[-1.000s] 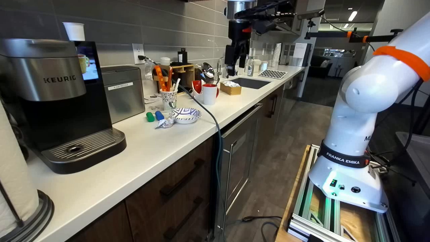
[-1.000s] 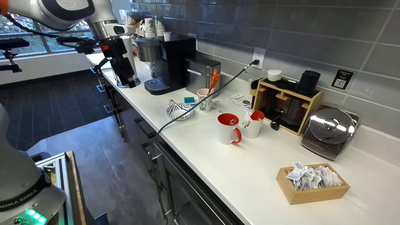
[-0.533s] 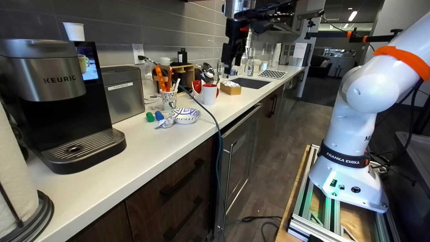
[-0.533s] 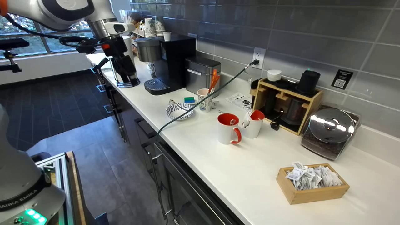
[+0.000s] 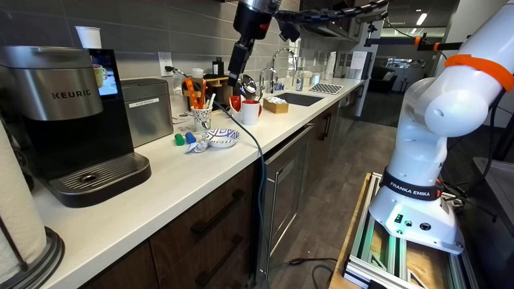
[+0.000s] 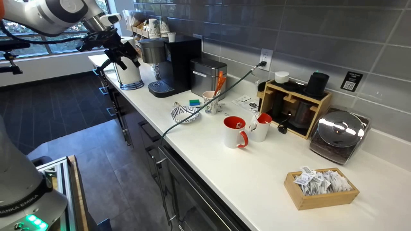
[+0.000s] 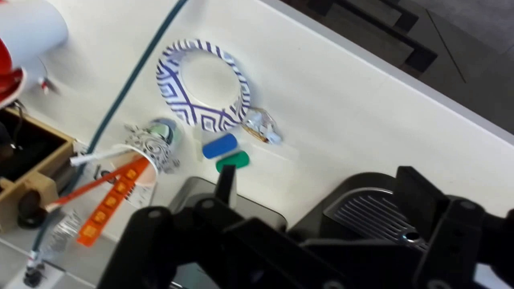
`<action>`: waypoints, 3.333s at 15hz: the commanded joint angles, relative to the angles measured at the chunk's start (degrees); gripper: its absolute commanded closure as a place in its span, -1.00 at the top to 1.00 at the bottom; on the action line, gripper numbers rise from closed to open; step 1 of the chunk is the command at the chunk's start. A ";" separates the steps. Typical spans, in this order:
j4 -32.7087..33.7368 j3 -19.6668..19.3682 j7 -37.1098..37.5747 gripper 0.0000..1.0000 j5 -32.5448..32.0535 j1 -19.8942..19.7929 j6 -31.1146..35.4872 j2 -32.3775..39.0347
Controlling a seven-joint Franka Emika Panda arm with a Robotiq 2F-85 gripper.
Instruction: Open the coffeemaker.
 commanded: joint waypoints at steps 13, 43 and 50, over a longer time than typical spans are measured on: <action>11.57 -1.94 -23.73 1.00 -1.49 8.35 6.48 12.13; 21.21 0.07 -43.58 1.00 -35.00 2.75 52.05 28.80; 24.26 -1.38 -35.78 1.00 -42.42 4.36 52.34 33.11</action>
